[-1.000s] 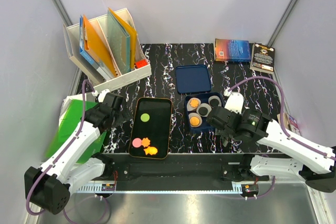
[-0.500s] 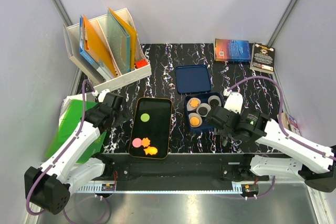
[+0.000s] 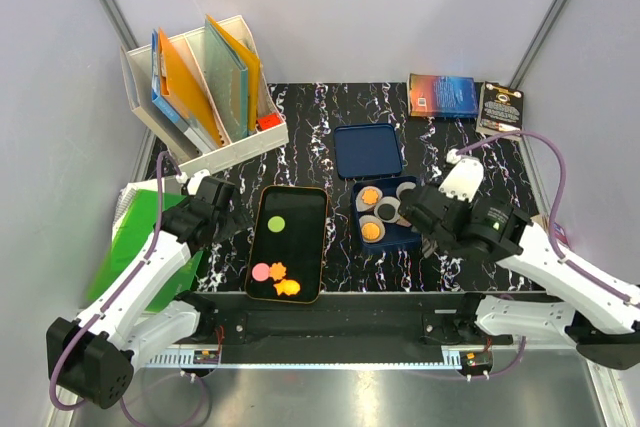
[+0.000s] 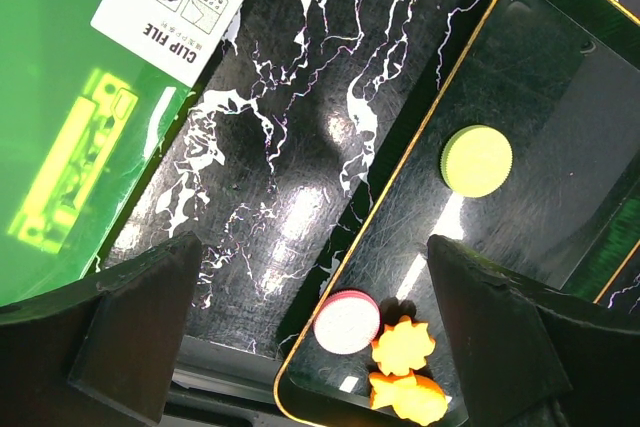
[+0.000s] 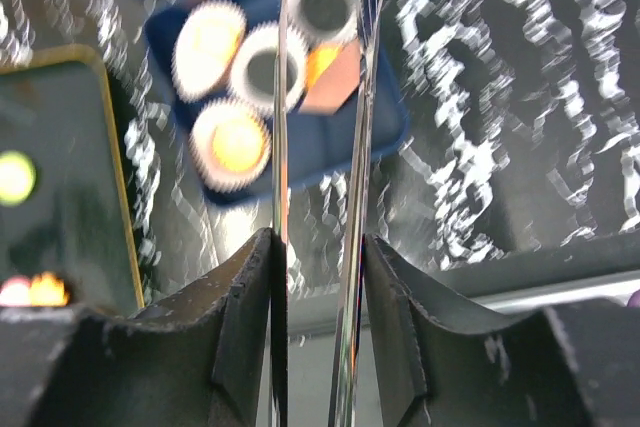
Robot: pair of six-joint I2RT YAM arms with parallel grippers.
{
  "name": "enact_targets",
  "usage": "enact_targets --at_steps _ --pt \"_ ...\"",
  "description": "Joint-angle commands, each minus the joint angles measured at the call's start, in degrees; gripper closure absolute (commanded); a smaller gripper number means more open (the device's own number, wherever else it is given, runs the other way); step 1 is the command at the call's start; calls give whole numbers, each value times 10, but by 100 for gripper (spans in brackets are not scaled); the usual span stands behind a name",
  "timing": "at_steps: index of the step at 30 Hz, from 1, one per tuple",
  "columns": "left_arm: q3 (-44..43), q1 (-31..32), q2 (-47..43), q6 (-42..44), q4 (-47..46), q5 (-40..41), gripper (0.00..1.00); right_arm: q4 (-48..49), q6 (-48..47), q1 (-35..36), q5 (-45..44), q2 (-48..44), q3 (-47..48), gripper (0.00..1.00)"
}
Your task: Pack the cookies
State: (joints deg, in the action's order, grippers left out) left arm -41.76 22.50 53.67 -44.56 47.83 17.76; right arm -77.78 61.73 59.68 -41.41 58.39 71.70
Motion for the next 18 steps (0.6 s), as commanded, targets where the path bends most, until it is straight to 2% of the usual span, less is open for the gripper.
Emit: enact_targets --at_steps 1,2,3,5,6,9,15,18 --pt "0 -1 -10 10 -27 -17 1 -83 -62 -77 -76 20 20 54" --pt "1 -1 -10 11 -31 -19 1 -44 -104 -149 -42 20 17 54" --pt "1 -1 -10 12 -32 -24 1 46 -188 -188 -13 16 2 56" --pt "1 -1 -10 15 -33 -27 1 128 -248 -271 84 17 -12 59" --pt "1 0 -15 15 -33 -29 1 182 -284 -341 111 34 -20 63" --pt "2 3 -24 15 -32 -29 1 238 -326 -444 165 95 -9 65" --pt "3 9 -38 14 -33 -33 1 279 -357 -574 222 233 33 65" --pt "4 12 -43 13 -33 -32 1 296 -342 -593 237 283 39 65"
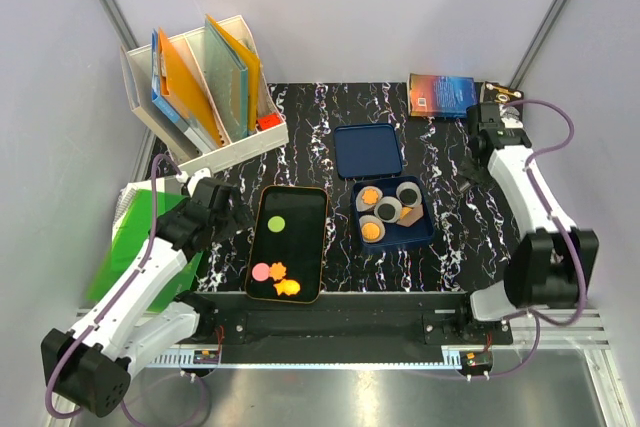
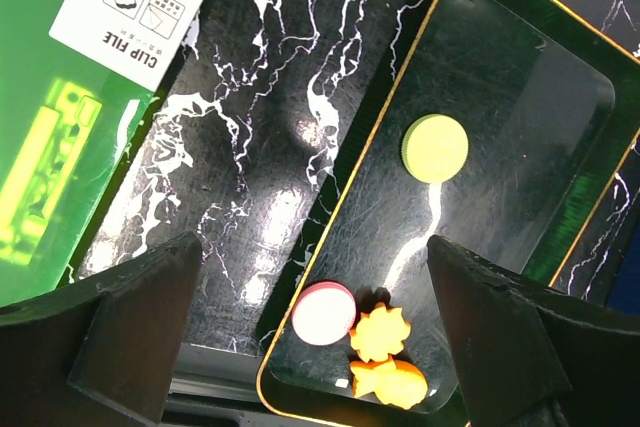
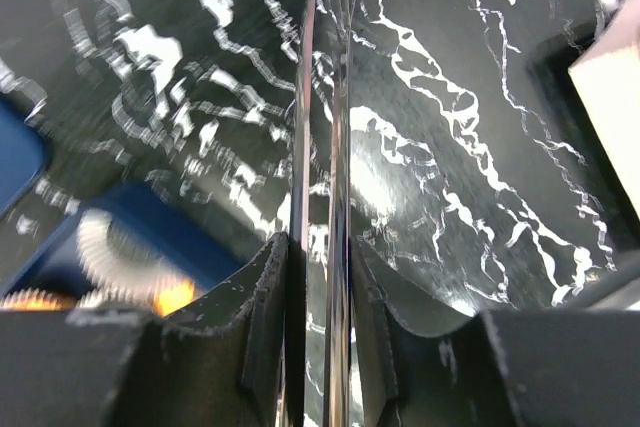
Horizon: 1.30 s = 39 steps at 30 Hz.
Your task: Pack the cookies
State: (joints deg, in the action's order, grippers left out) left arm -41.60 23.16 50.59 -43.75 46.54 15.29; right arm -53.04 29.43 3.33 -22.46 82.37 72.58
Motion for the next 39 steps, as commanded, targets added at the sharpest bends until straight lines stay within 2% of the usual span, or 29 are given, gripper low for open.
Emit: enact_targets --at_steps 1,6,9,14,17,18,22,27,30,31,35,38,39 --pt "3 7 -13 5 -22 -8 1 54 -15 -50 44 57 30 64" --pt "3 11 -11 8 -22 -13 1 65 6 -80 44 141 39 61" --pt "4 14 -13 7 -24 -12 1 68 3 -80 35 175 46 52" --pt "4 19 -12 8 -24 -11 1 73 -1 -80 25 224 42 46" --pt "5 22 -14 7 -23 -8 1 78 4 -80 35 229 38 24" --pt "5 23 -13 6 -24 -7 1 79 4 -80 37 228 37 12" --pt "5 25 -12 6 -24 -4 1 79 8 -80 53 206 42 0" --pt "5 27 -11 7 -23 -1 1 103 20 -63 87 111 15 0" --pt "5 27 -8 7 -25 0 1 126 22 -6 95 47 -23 0" --pt "5 27 -8 7 -25 -1 1 133 19 32 95 33 -42 1" --pt "5 29 -6 8 -26 -1 1 137 26 129 80 -14 -84 9" --pt "5 30 -1 9 -26 -1 1 145 41 185 61 -34 -118 21" --pt "5 30 0 9 -26 -1 1 145 42 192 57 -38 -126 29"
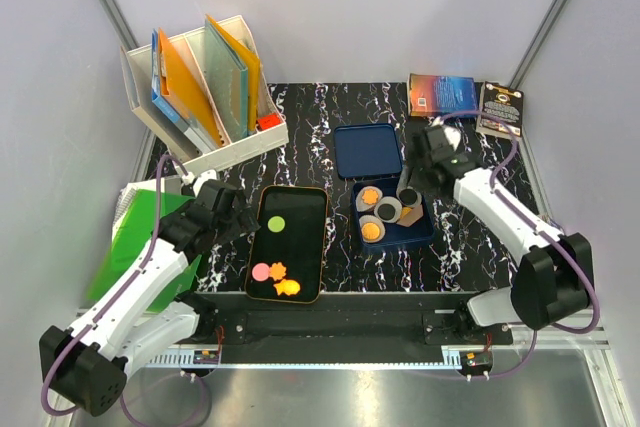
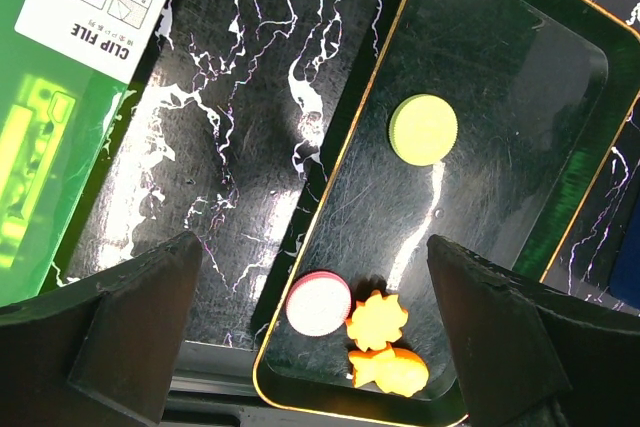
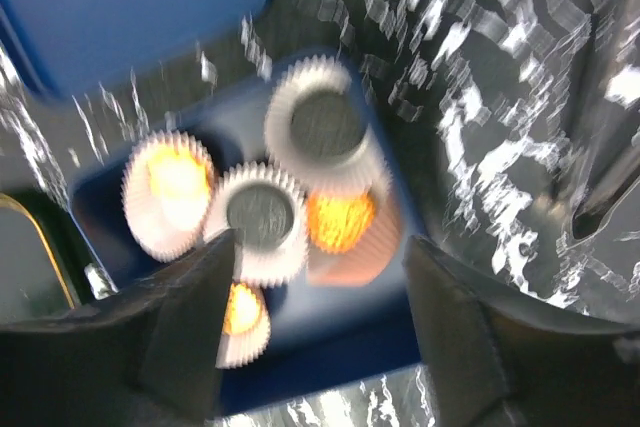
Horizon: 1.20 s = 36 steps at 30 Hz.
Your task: Pack the cookies
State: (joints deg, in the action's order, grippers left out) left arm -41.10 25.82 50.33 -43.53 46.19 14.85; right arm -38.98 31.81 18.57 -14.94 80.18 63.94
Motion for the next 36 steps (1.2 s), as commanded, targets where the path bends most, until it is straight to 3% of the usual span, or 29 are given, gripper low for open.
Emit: enact_targets --at_steps 1,5,10,18,24,29,32,33,36 --pt "0 4 6 6 -22 4 1 7 23 45 -19 -21 -53 32" --pt "0 4 14 6 -22 4 1 23 25 46 -28 -27 -88 49" --pt "-1 5 23 6 -23 4 1 35 26 48 -15 -7 -89 57" --pt "1 5 17 5 -24 4 1 46 26 51 -11 -26 -52 53" --pt "1 5 24 10 -24 -3 1 43 -15 51 -30 51 53 50" --pt "4 8 10 9 -26 -2 1 44 -3 50 -42 96 83 51" --pt "6 12 8 7 -26 -3 1 51 0 9 -68 108 78 52" --pt "7 12 8 7 -28 -3 1 58 3 -31 -29 114 74 53" --pt "7 13 20 11 -32 -8 1 98 -2 -64 31 147 91 51"
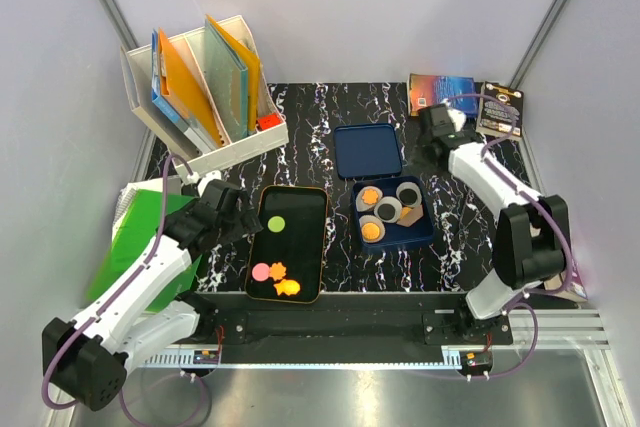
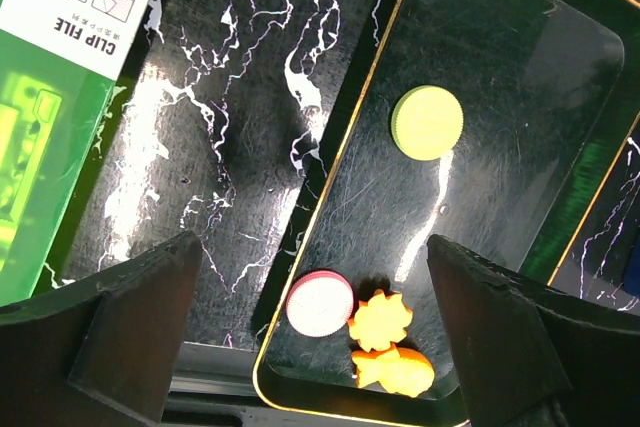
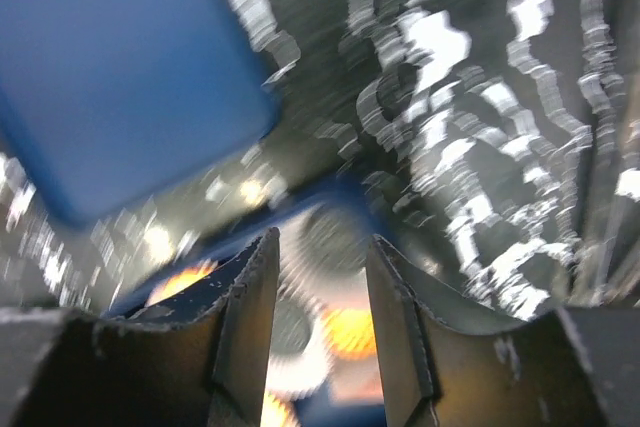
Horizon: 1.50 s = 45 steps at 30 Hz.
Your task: Pack the cookies
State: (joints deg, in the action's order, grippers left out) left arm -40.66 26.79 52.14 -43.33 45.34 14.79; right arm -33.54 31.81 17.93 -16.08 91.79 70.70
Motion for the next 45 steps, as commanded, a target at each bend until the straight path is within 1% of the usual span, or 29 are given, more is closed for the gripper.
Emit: enact_targets --at_steps 1,2,3,5,6,7,8,10,14,18,25,30,32,36,41,45 --pt "1 3 10 11 -23 -11 1 44 -9 -59 42 59 39 50" --pt "0 4 13 13 -22 -12 1 43 -13 -59 46 75 55 46" --pt "0 4 17 14 -23 -14 1 38 -21 -59 45 92 91 44" --pt "0 5 17 15 -22 -16 1 28 -29 -59 43 145 130 43" --pt "1 5 17 16 -24 -13 1 15 -38 -59 45 164 175 43" --pt "1 5 16 16 -24 -13 1 10 -42 -58 49 197 195 43" --pt "1 5 15 17 -24 -13 1 8 -47 -58 54 210 225 43" --pt "1 5 14 15 -25 -11 1 10 -55 -57 57 239 247 43" --pt "2 6 11 14 -25 -9 1 1 -79 -58 32 292 297 44" --pt "4 7 16 13 -26 -9 1 1 -97 -57 27 341 314 46" --pt "4 7 38 16 -32 -15 1 24 -101 -52 39 365 316 46" --pt "4 7 41 16 -32 -17 1 30 -96 -48 32 367 315 46" --pt "4 8 38 16 -32 -17 1 42 -88 -48 21 357 300 46" --pt "6 7 36 15 -33 -14 1 65 -86 -40 35 327 285 47" --pt "4 8 38 16 -33 -16 1 62 -98 -10 24 330 301 47" --pt "7 8 27 13 -34 -14 1 61 -92 -8 18 338 298 47"
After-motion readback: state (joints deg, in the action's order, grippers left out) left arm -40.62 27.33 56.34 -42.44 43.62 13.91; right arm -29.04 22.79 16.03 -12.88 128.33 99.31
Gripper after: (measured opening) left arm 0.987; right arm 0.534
